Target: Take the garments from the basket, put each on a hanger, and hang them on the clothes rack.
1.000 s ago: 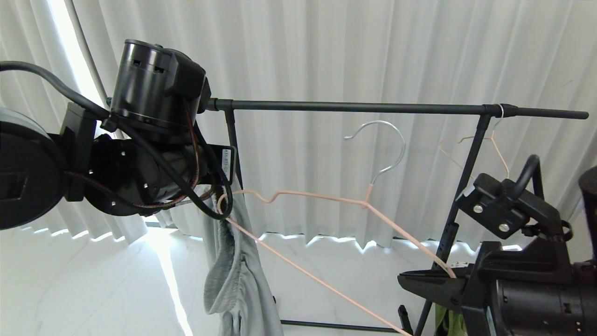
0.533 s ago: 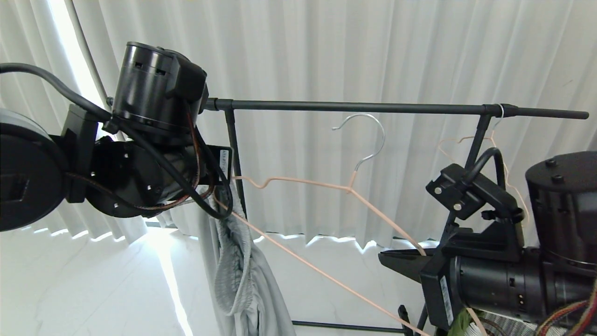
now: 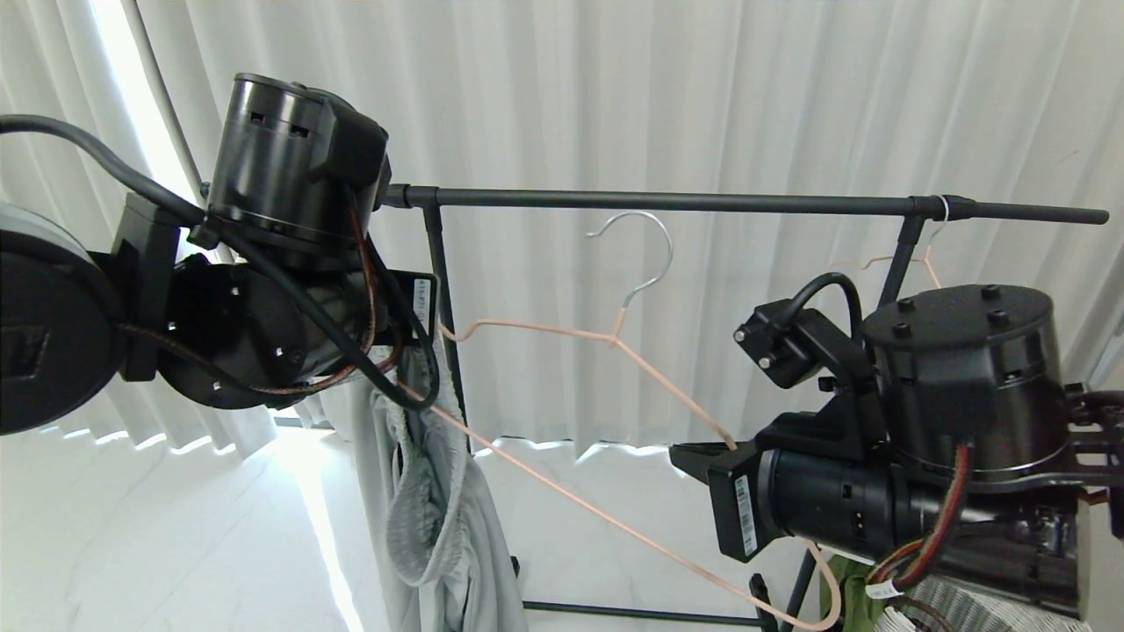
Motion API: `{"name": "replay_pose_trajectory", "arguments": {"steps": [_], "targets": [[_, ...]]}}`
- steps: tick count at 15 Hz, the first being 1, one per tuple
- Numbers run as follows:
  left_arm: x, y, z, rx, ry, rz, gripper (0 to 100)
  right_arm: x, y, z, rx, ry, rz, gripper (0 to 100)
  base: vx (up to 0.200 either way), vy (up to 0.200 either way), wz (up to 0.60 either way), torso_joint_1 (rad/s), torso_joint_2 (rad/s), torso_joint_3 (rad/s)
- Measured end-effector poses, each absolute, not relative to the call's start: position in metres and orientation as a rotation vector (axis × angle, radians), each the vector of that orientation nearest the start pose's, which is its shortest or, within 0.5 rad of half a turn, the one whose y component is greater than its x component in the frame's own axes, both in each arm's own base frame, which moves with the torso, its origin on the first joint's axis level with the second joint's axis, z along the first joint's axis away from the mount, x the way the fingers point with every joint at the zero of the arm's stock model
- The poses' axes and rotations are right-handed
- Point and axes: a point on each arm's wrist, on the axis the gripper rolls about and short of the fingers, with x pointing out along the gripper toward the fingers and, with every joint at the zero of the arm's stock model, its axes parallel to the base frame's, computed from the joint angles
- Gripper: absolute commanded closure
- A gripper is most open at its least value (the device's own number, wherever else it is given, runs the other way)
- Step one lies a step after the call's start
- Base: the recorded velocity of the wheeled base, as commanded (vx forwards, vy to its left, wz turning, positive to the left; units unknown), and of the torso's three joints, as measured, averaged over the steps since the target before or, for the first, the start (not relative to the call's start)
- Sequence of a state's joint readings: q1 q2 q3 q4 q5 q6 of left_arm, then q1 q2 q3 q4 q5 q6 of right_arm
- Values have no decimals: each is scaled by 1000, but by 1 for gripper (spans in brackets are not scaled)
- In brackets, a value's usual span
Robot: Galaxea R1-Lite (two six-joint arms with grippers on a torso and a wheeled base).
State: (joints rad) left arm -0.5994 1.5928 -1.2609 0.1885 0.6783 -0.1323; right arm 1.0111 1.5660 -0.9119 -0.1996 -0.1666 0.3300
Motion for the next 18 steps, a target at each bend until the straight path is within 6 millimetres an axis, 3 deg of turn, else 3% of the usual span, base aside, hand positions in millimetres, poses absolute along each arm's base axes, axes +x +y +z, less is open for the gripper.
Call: {"name": "replay_pose_trajectory", "arguments": {"steps": [8,14,18], "targets": [[238,-151,272,154,392,89,100,115,266,195,1,545,879,100,0,0,0,0,0,0],[220,-163,281,130,361,16,100,119,286,180,98,577,826,100,0,0,0,0,0,0],[199,-176,289,89,335,-74,100,126,297,183,157,571,775,100,0,0,0,0,0,0]]}}
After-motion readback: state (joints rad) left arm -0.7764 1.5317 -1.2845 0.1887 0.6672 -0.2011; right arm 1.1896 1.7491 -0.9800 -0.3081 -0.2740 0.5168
